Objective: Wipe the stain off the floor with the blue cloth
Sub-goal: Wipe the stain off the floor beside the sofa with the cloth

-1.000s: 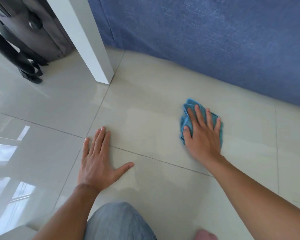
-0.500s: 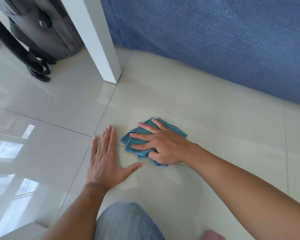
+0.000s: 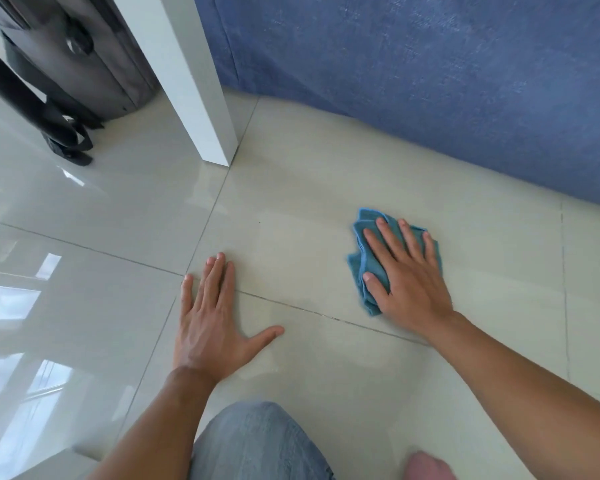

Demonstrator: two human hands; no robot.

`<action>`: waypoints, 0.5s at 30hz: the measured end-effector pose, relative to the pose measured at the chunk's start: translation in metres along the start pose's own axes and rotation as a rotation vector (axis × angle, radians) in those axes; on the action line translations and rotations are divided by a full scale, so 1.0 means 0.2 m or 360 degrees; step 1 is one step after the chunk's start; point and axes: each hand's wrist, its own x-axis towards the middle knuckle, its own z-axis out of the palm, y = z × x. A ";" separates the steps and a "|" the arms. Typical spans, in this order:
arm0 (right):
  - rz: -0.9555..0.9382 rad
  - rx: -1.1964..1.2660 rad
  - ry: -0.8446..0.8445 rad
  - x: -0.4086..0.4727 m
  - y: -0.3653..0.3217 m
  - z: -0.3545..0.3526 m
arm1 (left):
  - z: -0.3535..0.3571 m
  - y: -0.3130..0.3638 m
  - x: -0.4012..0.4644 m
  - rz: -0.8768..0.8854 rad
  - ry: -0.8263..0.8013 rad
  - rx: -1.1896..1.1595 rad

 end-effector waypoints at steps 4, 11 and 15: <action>-0.0107 0.0001 -0.0097 -0.10 -0.12 0.04 | 0.00 0.01 -0.01 0.0019 0.0007 0.0045; 0.0461 0.0035 0.0006 -0.24 -0.08 0.07 | -0.01 0.07 0.00 0.0007 -0.0089 0.0152; 0.0188 0.0146 -0.0054 -0.30 -0.24 0.09 | 0.01 0.12 0.02 0.0048 -0.0091 0.0192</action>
